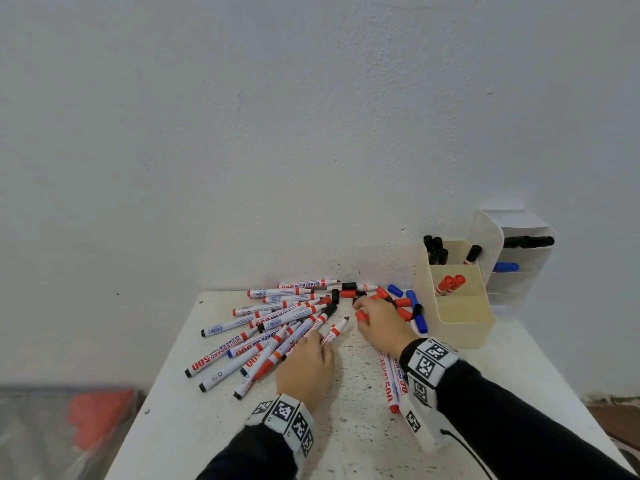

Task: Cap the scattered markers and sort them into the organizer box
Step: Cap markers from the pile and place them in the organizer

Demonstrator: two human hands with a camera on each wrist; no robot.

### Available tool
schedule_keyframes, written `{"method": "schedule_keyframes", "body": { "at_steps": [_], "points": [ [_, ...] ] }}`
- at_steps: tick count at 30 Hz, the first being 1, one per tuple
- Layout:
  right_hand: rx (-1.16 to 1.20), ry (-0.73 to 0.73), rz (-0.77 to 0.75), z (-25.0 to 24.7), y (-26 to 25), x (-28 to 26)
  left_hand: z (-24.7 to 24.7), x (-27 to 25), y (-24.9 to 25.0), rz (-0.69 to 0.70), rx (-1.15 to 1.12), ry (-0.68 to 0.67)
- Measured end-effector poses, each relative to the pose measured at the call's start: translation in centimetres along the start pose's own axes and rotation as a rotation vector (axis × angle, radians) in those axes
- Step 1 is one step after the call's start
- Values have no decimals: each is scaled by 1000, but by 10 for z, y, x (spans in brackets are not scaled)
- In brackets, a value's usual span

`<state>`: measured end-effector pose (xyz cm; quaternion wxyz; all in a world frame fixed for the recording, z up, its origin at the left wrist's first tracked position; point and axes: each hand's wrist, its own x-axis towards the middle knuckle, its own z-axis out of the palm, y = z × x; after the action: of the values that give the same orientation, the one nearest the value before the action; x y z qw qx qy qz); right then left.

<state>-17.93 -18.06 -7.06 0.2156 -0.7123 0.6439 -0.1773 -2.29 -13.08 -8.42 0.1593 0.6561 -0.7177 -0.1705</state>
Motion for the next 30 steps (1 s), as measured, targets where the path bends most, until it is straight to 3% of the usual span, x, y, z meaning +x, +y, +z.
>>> {"method": "schedule_keyframes", "body": {
  "at_steps": [2,7,12,20,25,30],
  "points": [
    [90,79,-21,-5,-1,-1,-1,-1,0,12,5,6],
    [212,65,-71,-9,-8,-9,-1,-4,-1,35,-4,23],
    [400,176,-14,-7,-9,-15,-1,-6,0,60,-30,43],
    [474,232,54,-1,-4,-16,-1,-6,-2,77,-103,43],
    [547,21,35,-6,-13,-25,-2,-11,0,118,-78,45],
    [380,5,168,-8,-12,-20,-9,-16,10,253,86,28]
  ]
}}
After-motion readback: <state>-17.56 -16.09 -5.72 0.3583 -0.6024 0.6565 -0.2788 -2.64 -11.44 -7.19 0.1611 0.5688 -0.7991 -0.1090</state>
